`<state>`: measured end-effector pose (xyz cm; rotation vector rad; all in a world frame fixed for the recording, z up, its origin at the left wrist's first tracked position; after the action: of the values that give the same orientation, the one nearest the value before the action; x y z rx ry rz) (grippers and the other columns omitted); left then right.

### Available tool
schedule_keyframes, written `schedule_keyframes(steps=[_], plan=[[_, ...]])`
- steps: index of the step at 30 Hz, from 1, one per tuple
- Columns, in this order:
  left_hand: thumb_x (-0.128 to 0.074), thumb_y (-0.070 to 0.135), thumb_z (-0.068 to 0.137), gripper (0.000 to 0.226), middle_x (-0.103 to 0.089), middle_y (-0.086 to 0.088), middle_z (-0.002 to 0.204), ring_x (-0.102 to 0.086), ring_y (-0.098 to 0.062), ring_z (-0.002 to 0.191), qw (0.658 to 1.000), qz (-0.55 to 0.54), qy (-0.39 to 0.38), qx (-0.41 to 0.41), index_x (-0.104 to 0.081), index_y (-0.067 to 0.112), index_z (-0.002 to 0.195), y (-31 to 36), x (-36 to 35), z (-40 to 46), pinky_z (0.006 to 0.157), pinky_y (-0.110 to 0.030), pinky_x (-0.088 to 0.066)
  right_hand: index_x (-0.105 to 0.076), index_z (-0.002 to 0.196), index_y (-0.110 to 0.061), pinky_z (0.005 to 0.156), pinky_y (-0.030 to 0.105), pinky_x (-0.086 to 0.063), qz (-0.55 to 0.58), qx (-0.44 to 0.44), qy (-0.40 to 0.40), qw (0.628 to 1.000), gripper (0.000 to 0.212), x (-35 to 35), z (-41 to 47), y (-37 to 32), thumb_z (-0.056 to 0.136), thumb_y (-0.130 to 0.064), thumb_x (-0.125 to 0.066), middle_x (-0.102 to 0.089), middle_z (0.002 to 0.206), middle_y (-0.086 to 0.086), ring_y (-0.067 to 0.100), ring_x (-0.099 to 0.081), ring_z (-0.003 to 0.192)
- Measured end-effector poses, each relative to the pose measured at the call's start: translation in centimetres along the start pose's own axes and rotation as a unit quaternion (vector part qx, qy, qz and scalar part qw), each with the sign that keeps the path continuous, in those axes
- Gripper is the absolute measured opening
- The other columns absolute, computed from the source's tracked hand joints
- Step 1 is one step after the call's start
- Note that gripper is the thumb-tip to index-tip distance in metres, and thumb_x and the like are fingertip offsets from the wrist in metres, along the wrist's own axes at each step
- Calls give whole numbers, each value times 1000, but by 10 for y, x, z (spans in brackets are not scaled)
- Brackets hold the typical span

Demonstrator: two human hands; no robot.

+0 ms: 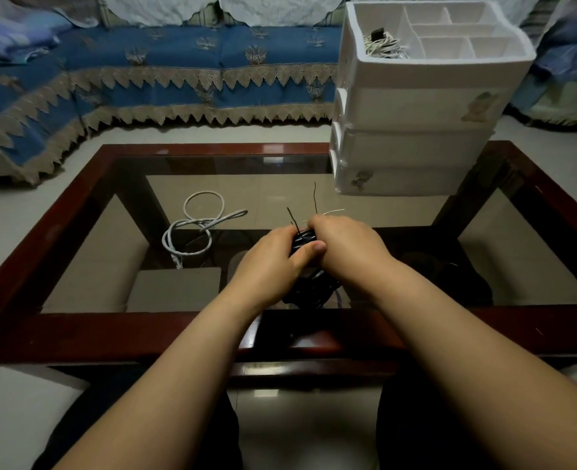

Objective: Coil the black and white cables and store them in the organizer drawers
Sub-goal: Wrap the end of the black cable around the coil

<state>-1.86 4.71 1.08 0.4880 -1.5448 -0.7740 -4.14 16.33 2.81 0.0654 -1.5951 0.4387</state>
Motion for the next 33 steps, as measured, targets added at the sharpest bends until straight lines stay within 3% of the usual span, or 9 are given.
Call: schedule_keyframes(steps=[4, 7, 9, 13, 19, 21, 24, 28, 33], plan=[[-31, 39, 103, 42, -68, -5, 103, -61, -19, 99, 996, -82, -12, 29, -64, 13, 103, 6, 4, -1, 92, -36, -46, -55, 107, -13, 64, 35, -44, -14, 6, 19, 1000, 22, -3, 0, -3, 87, -22, -60, -64, 95, 7, 29, -60, 87], [-32, 36, 103, 45, -69, -15, 99, -64, -29, 95, 994, -101, -8, 45, -65, 6, 101, 4, 10, 0, 87, -40, -47, -54, 103, -12, 61, 34, -38, -24, 20, 42, 999, 19, 1, 0, -6, 89, -23, -58, -62, 92, 7, 27, -53, 77], [-38, 35, 102, 42, -70, -16, 92, -65, -32, 84, 980, -182, -17, 72, -67, 5, 95, -4, 13, 0, 79, -41, -49, -53, 100, -12, 61, 35, -39, -34, 48, 62, 996, 15, 3, 1, -6, 90, -23, -55, -60, 88, 5, 25, -50, 74], [-48, 20, 100, 29, -64, -5, 69, -55, -10, 61, 956, -269, -28, 111, -69, 7, 84, -16, 20, 2, 63, -22, -44, -52, 97, -13, 60, 31, -32, -38, 136, 99, 985, 13, 4, -1, -12, 89, -23, -56, -51, 83, -1, 21, -48, 75], [-56, 11, 94, 16, -70, -4, 77, -63, -5, 69, 941, -316, 9, 119, -71, 6, 90, -20, 19, 6, 66, -12, -51, -53, 113, -13, 75, 37, -47, -24, 173, 74, 982, 32, 7, 1, -8, 86, -29, -63, -61, 100, 5, 24, -56, 91], [-59, 11, 92, 14, -70, -2, 78, -64, -5, 71, 948, -298, 30, 107, -72, 11, 86, -21, 20, 6, 66, -10, -51, -48, 119, -16, 77, 36, -47, -14, 174, 34, 984, 52, 3, 0, -7, 79, -41, -70, -59, 100, 1, 19, -55, 90], [-63, 19, 91, 13, -71, 5, 75, -64, -2, 70, 981, -171, 64, 66, -73, 20, 84, -20, 24, 5, 69, -18, -50, -43, 123, -16, 75, 33, -46, -6, 172, 1, 985, 78, -2, -4, -5, 66, -61, -72, -61, 105, 2, 19, -55, 92], [-62, 26, 91, 17, -73, 0, 81, -66, -8, 74, 994, -56, 91, 39, -76, 17, 94, -15, 20, 3, 70, -26, -49, -49, 120, -16, 70, 32, -46, -35, 140, 4, 990, 83, -9, -4, 0, 62, -73, -65, -64, 105, 4, 23, -60, 95], [-57, 30, 94, 19, -73, -1, 84, -66, -17, 81, 992, -15, 118, 33, -73, 20, 91, -15, 10, 5, 68, -29, -47, -54, 120, -19, 64, 29, -42, -90, 126, 35, 987, 75, -19, -5, -2, 71, -75, -54, -67, 99, 3, 22, -64, 90]])
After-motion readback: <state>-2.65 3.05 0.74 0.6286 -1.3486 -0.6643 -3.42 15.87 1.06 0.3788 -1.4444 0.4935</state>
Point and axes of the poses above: each hand's wrist, its own z-axis towards the middle knuckle, its own x-axis out of the back of the hand, y = z × x, the point moved 4 cm from there along z, towards the middle knuckle
